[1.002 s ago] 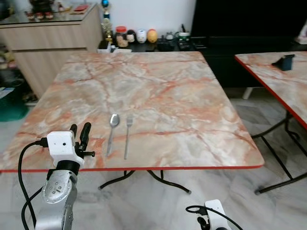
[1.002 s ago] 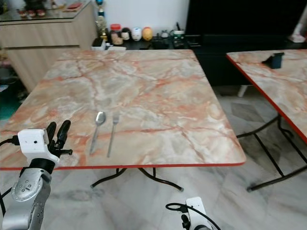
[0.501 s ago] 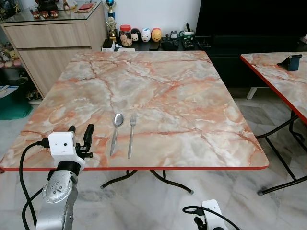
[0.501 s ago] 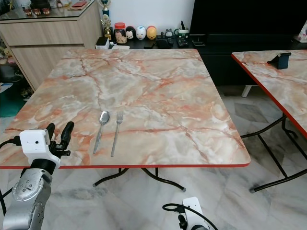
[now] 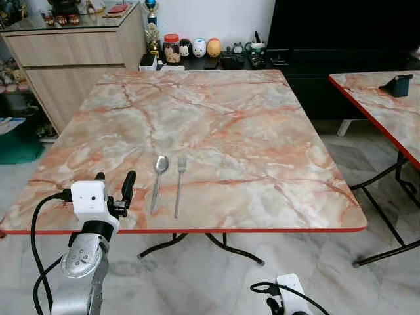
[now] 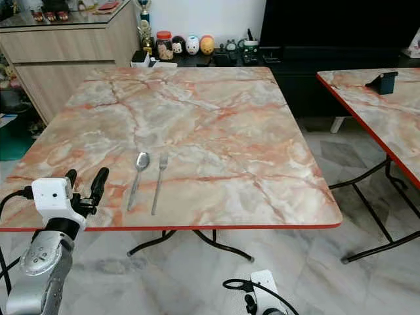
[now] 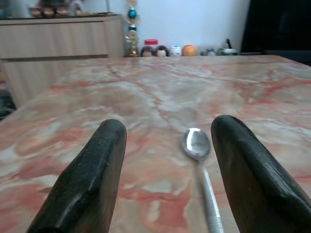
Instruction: Setting the table
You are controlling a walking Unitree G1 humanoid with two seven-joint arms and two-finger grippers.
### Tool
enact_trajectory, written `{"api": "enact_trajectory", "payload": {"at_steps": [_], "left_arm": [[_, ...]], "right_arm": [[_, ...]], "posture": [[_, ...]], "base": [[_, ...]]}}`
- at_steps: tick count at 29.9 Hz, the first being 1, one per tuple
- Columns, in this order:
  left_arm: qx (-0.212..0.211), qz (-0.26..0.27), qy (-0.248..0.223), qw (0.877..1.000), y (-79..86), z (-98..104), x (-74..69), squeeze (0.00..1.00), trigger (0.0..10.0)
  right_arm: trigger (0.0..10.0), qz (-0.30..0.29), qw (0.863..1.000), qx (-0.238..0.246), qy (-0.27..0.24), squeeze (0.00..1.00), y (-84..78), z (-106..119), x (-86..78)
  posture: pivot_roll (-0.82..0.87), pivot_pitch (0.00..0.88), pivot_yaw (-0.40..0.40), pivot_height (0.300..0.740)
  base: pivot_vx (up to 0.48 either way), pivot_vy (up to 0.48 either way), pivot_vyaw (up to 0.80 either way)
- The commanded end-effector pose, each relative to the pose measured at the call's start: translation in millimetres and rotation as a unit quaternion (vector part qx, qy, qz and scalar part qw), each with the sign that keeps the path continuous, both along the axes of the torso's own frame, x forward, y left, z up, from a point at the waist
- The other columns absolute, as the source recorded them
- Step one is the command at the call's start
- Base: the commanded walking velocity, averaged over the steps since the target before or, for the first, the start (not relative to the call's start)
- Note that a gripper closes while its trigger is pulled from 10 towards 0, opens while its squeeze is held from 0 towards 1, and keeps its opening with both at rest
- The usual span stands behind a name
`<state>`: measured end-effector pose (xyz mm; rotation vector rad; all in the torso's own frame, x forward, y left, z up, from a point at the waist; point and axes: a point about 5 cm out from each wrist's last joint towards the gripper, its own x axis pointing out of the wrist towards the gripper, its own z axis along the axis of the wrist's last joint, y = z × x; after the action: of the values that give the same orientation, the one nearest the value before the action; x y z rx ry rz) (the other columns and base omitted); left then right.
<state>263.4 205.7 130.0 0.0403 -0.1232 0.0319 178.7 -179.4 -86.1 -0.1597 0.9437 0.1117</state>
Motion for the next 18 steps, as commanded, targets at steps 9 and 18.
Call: {"api": "enact_trajectory", "payload": {"at_steps": [9,18], "left_arm": [[-0.01,-0.005,0.018,1.0,-1.0,-7.1,0.1,0.0,10.0],[-0.014,-0.005,0.015,1.0,-1.7,-6.1,0.6,0.0,10.0]], "right_arm": [[10.0,0.001,1.0,-0.001,0.013,0.0,3.9,-4.4,-8.7],[10.0,0.004,1.0,-0.001,0.011,0.0,3.3,-4.2,-8.5]], "posture": [[0.0,0.0,-0.025,0.74],[0.0,0.0,-0.027,0.74]], "base": [[0.0,0.0,-0.63],[0.0,0.0,-0.53]]}}
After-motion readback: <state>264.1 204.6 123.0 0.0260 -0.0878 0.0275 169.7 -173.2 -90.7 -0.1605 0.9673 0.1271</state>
